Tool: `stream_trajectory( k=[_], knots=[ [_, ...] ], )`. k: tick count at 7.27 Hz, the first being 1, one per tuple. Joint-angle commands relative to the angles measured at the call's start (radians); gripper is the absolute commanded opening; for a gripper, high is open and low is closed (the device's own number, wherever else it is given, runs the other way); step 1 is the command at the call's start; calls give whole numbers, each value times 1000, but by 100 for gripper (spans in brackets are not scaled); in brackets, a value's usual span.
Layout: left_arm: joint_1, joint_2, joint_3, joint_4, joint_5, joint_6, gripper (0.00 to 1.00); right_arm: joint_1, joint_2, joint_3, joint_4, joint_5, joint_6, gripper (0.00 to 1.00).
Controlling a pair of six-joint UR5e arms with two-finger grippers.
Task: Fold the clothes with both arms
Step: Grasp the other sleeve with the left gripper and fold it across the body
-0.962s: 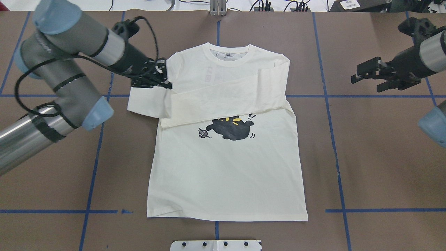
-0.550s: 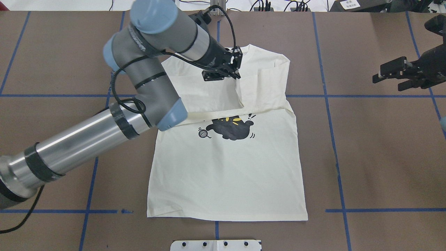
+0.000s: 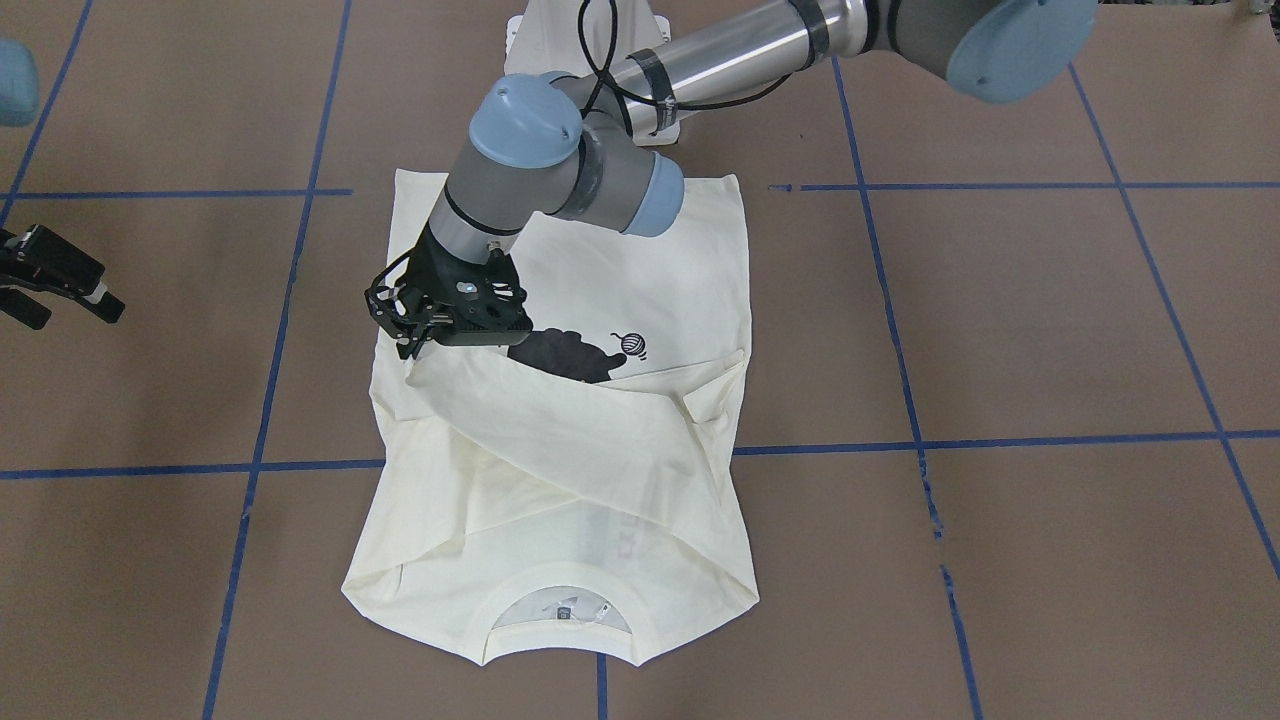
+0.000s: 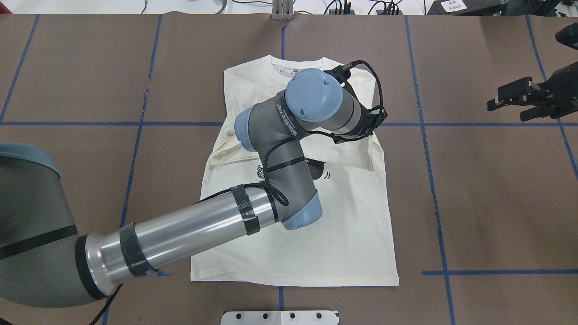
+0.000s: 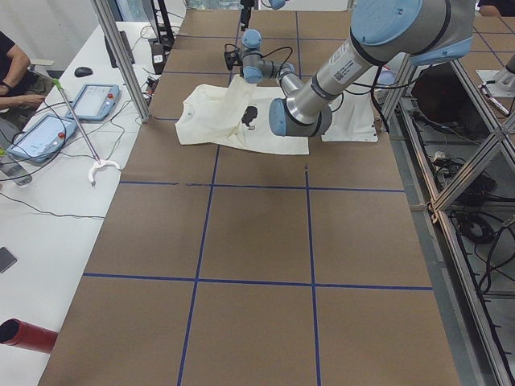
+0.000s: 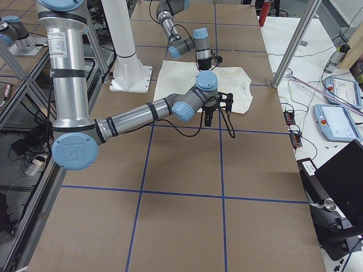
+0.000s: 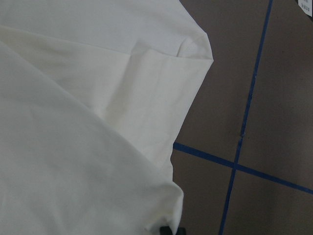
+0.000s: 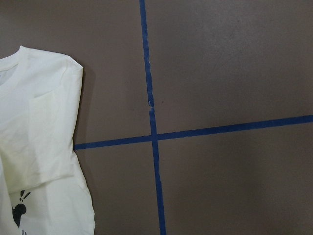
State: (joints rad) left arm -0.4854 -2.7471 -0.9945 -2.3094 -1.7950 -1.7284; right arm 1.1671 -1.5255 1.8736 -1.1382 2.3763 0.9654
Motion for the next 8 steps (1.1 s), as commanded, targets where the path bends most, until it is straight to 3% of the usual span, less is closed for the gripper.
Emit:
stream_trajectory(
  k=[1,3,4,6,7,8],
  knots=[
    [36,-22,72,-59,72,-3,61,-1,-2,-4,-2,1,1,100],
    [36,-49,54,-53,72,-67,86,-3,-1,2,0,29,13,100],
    [34,-36,-20,-32,71,-82,86,-12,-2,13,3,52,19,100],
    [2,120,-350,208,62,-65,83,-119,-13,105,12,34,218,100],
    [-31,289,-595,285,36,5,83,-204,-13,151,12,-18,345,100],
    [-68,407,-786,391,7,123,83,-330,-13,209,12,-143,504,100]
  ],
)
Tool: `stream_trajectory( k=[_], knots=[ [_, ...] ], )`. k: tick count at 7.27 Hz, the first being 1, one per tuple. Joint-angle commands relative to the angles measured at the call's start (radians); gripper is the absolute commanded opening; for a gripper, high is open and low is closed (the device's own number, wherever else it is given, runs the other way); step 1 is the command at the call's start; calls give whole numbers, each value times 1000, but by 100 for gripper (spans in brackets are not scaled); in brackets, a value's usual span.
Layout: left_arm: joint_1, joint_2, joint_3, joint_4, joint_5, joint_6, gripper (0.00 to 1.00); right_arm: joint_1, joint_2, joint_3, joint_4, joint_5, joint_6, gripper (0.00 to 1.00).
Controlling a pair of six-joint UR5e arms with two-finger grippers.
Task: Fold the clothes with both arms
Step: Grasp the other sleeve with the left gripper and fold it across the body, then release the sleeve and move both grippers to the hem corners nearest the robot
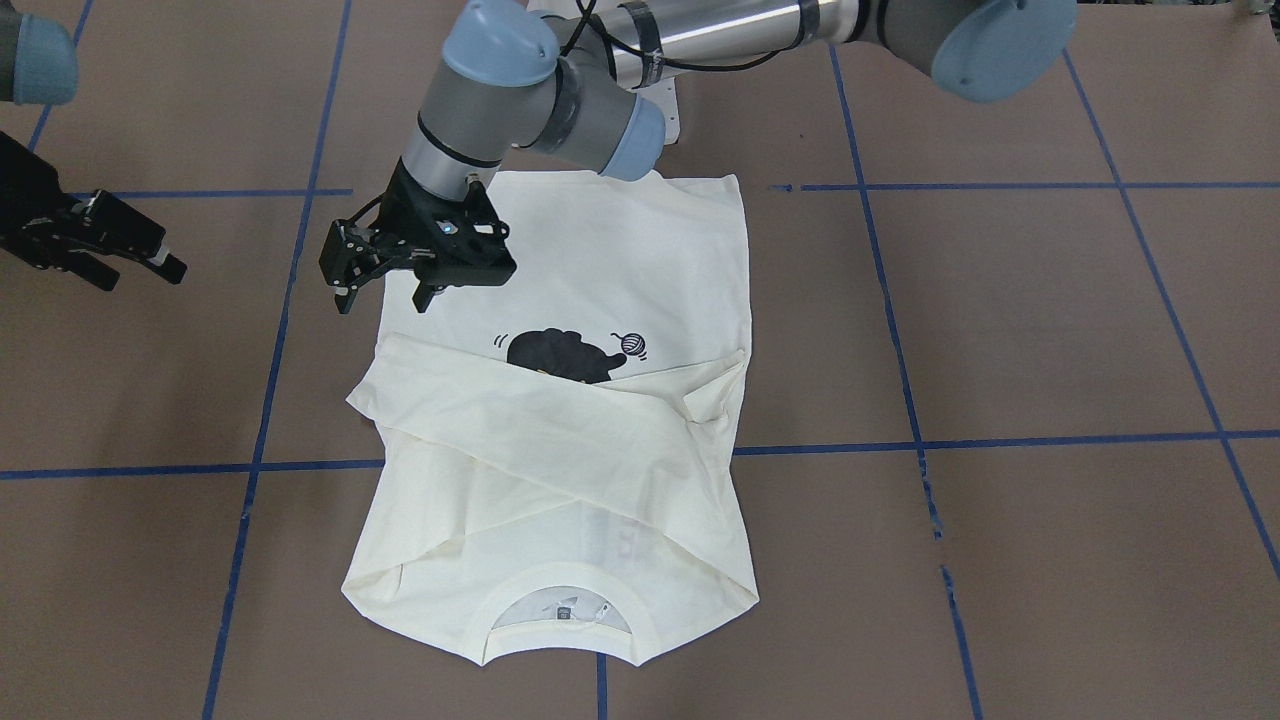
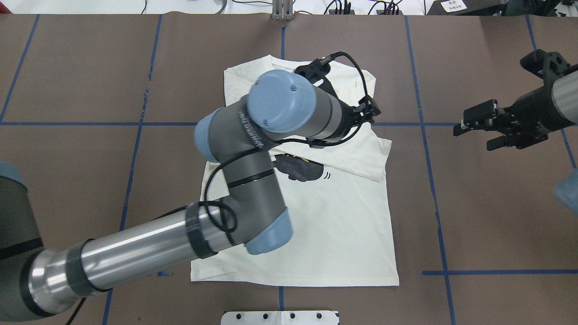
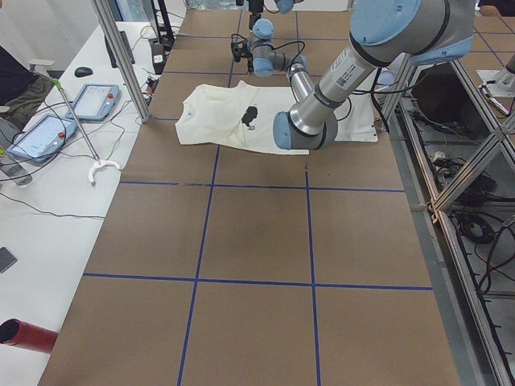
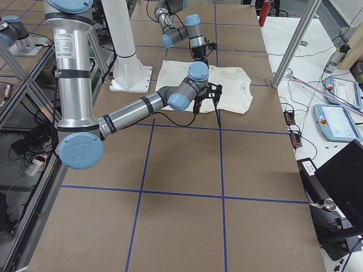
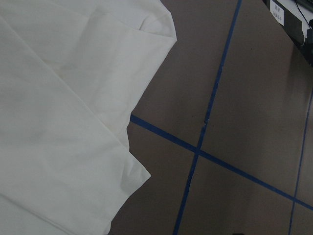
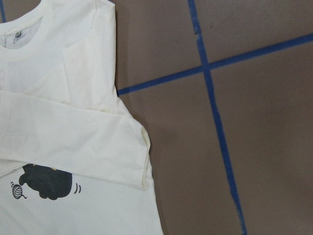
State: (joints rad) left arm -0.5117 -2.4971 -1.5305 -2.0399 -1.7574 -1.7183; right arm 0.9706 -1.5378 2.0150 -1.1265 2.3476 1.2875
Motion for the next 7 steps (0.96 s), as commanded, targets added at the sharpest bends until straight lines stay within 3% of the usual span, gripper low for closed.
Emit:
stream_trajectory(
  k=[1,2,4,6,7],
  knots=[
    [-62,258,-390,156,-33,191,83,-282,-2,111,-1,-258,332,99],
    [-86,333,-465,162,-45,239,82,-475,-4,140,-1,-497,478,98],
    [-97,348,-468,185,-57,243,79,-828,-50,168,-21,-940,735,97],
    [-103,354,-470,187,-51,236,79,-962,-74,144,-103,-1080,885,93],
    [-103,356,-473,187,-50,233,79,-983,-74,130,-105,-1085,916,92]
  ],
)
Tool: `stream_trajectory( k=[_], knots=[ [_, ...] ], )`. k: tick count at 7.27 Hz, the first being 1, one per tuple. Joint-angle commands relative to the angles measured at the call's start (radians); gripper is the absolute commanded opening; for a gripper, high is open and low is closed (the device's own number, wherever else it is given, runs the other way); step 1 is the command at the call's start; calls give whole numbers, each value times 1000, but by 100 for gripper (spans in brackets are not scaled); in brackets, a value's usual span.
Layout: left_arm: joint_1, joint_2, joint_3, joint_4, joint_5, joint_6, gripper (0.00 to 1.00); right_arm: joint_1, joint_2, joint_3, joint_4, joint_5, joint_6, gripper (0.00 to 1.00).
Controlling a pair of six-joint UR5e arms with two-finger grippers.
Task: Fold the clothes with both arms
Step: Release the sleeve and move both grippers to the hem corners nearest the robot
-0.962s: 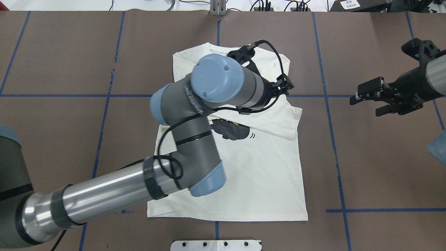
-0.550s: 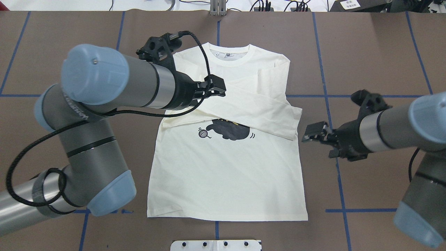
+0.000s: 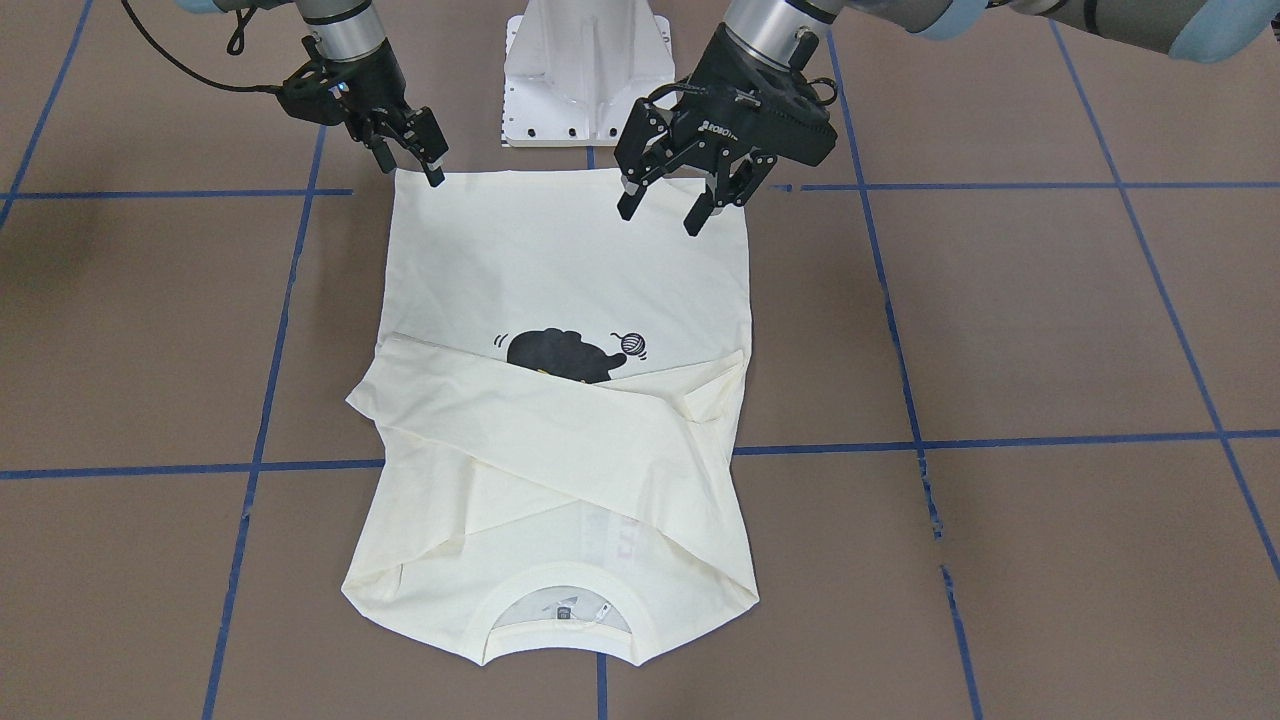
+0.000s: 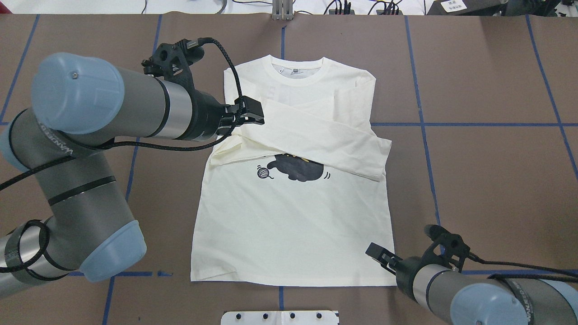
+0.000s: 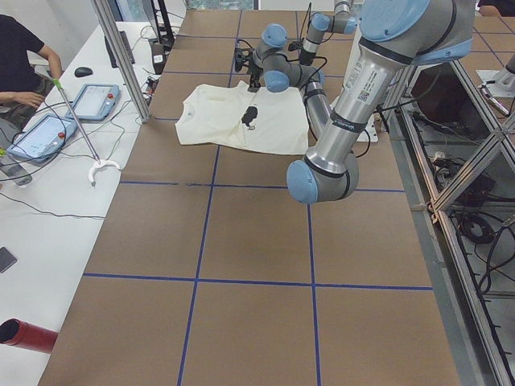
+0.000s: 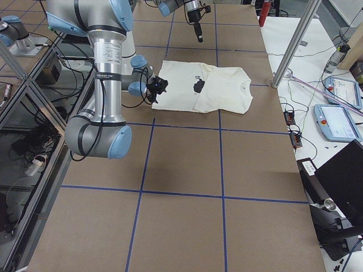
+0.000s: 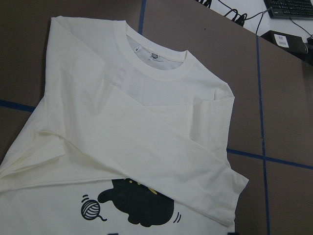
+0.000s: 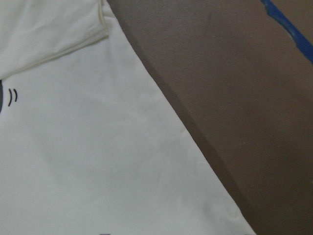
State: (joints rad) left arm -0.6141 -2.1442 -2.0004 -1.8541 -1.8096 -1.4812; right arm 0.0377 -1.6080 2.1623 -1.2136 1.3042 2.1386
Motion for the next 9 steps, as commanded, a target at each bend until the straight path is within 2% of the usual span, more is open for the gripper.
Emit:
stream_trajectory(
  k=[1,2,3,4,5,6,9],
  knots=[
    [-1,12,-5,1,13,-7,80,-61,-4,-37,-20,-42,73,92],
    [2,13,-6,1,45,-7,80,-74,-6,-53,-21,-42,73,92],
    [2,14,-6,1,49,-8,80,-84,-6,-53,-21,-40,73,85],
    [2,14,-6,1,49,-7,80,-81,-6,-48,-21,-40,73,64],
    [2,14,-5,1,49,-7,80,-79,-10,-47,-21,-40,73,29],
    [4,15,-5,1,49,-7,80,-79,-18,-44,-21,-40,73,3],
    [4,27,-5,1,50,-8,80,-81,-38,-33,-27,-46,73,0]
  ],
)
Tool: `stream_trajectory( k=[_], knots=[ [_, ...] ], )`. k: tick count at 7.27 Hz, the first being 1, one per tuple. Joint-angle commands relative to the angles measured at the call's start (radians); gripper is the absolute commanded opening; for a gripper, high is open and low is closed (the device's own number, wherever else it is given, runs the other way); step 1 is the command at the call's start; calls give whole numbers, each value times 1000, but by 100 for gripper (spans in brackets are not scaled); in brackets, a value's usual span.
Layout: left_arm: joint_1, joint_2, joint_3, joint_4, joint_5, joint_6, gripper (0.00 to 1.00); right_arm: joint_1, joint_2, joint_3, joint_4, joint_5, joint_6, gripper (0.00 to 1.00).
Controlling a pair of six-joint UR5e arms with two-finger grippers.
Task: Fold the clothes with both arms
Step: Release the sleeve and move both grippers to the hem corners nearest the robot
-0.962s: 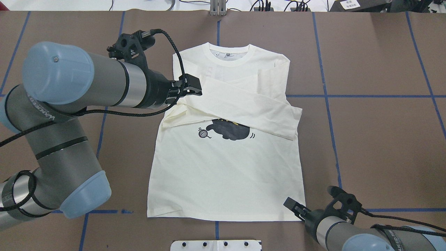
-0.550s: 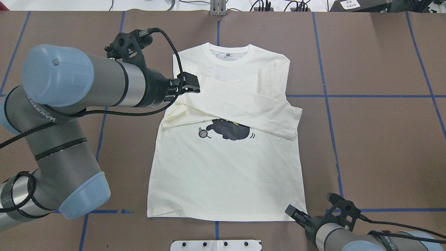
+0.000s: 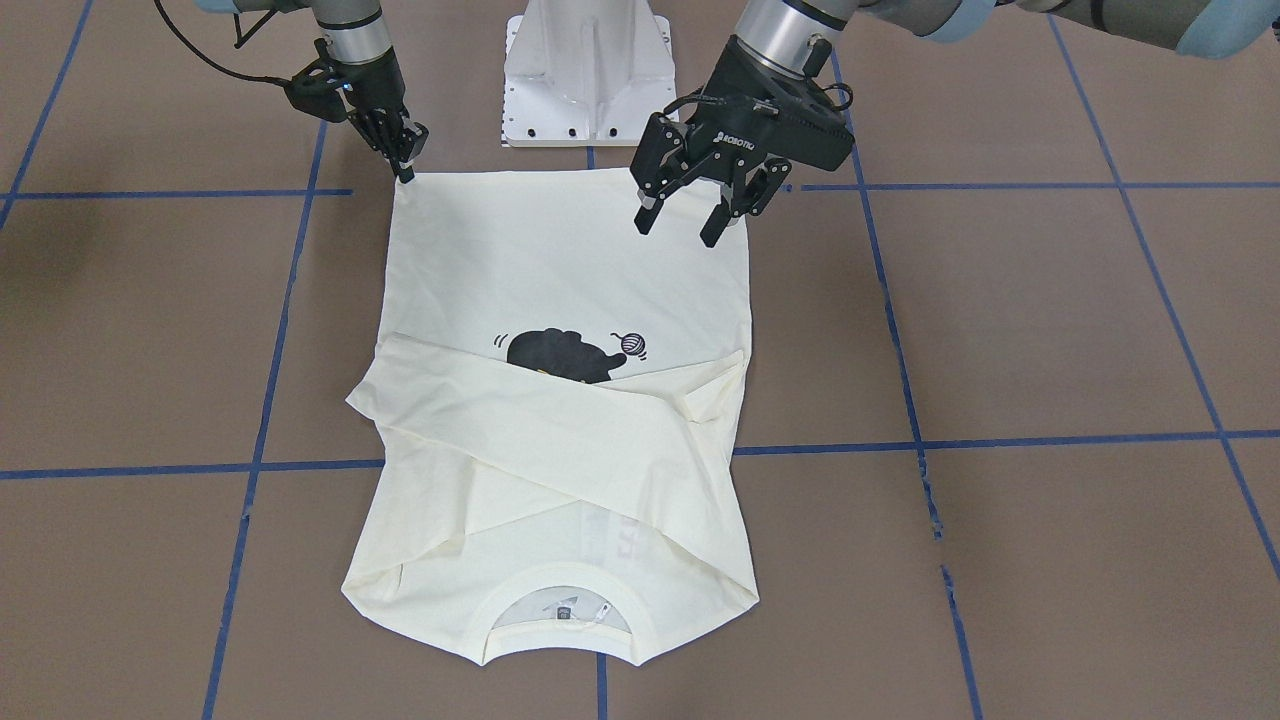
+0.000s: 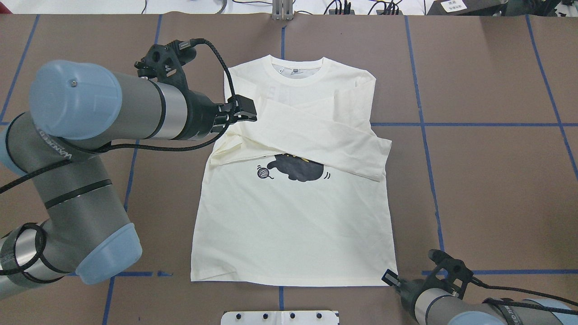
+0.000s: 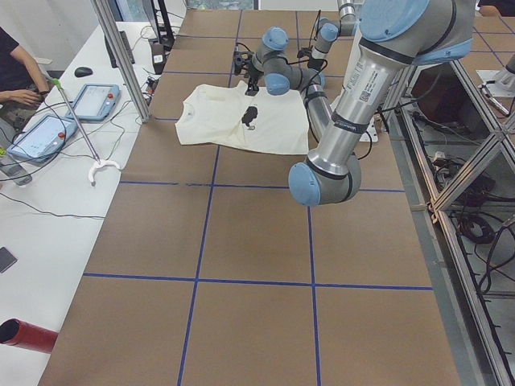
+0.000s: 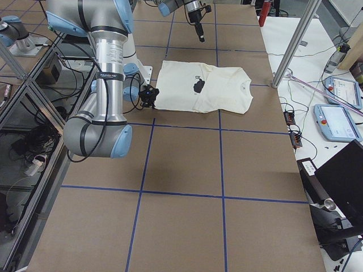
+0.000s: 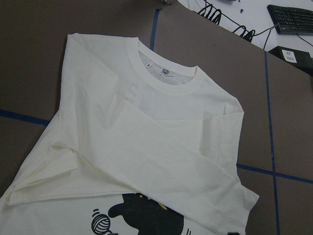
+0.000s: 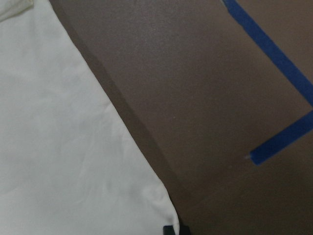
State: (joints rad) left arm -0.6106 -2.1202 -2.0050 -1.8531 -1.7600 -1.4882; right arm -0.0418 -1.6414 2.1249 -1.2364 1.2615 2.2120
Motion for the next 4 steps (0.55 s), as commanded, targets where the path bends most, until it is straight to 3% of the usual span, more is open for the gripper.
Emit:
stream_trajectory(
  k=[1,2,3,4],
  knots=[
    [0,9,0,0,1,0,80,-4,-3,10,-20,-5,0,0],
    [-1,20,-11,11,2,-6,80,-4,-5,35,-20,-5,-1,0],
    [32,96,-52,55,10,-77,80,-4,-5,62,-21,-5,-1,0],
    [137,194,-92,66,96,-120,80,-4,-6,82,-21,-2,-1,0]
  ],
)
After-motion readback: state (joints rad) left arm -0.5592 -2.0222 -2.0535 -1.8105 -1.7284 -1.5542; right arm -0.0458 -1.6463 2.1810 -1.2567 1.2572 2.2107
